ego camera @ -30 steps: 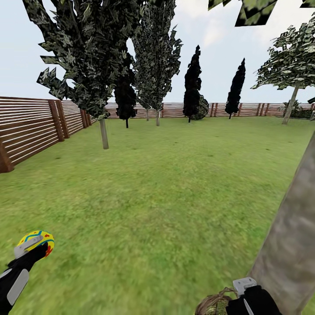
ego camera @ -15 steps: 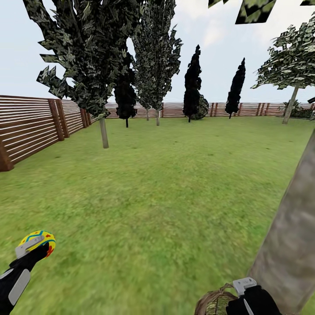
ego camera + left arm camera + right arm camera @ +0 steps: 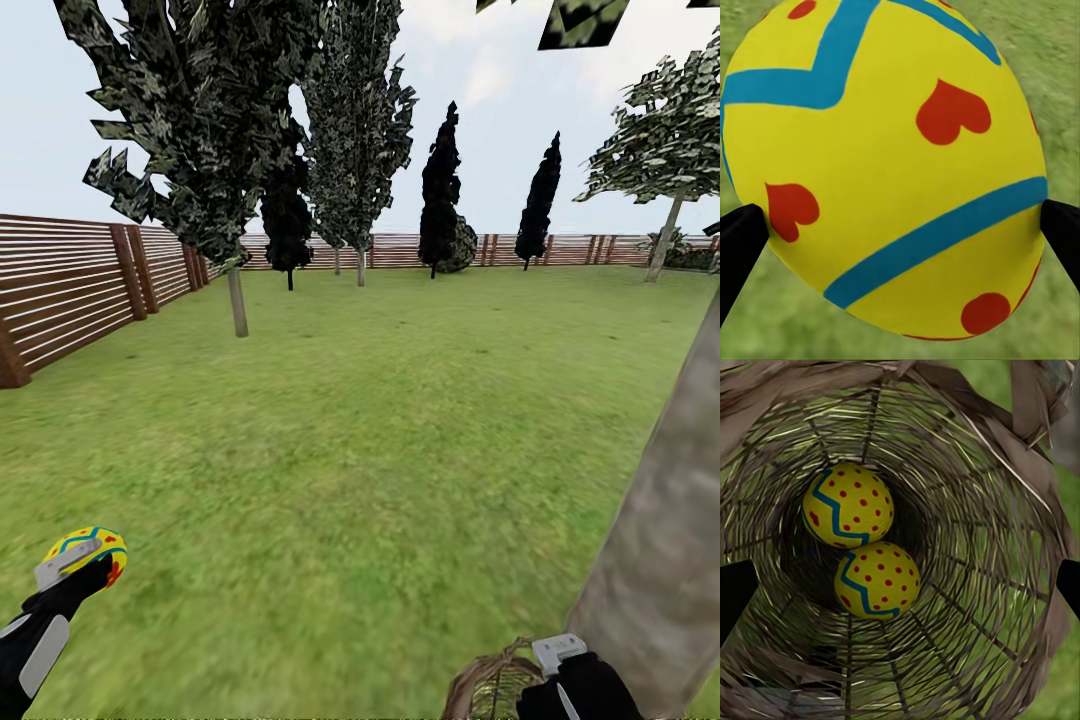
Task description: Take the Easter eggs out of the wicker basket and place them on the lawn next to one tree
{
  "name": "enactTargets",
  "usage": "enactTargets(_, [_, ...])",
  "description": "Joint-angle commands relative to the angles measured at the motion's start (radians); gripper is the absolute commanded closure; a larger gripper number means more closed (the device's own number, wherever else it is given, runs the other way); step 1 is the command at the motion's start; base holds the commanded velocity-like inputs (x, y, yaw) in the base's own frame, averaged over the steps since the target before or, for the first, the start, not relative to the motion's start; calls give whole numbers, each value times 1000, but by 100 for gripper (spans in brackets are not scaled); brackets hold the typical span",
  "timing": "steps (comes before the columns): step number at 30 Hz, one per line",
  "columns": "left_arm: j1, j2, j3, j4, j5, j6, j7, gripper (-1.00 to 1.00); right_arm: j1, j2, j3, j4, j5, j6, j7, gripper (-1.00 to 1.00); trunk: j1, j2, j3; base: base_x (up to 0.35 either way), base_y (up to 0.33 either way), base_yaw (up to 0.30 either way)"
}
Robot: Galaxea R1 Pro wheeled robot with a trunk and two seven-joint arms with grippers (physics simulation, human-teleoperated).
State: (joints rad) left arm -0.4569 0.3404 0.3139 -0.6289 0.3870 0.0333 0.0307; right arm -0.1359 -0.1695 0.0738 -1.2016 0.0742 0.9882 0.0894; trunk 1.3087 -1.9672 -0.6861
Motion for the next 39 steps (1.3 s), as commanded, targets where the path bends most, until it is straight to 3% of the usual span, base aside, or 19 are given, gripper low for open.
enactTargets(1, [0, 0, -1, -2, 10, 3, 3, 100, -1, -1, 1, -1, 9, 4, 9, -100, 4, -8, -4, 0, 0, 0])
enactTargets(39, [0, -7, -1, -2, 10, 5, 3, 100, -1, -1, 2, 1, 9, 4, 9, -100, 149, -274, -123, 0, 0, 0])
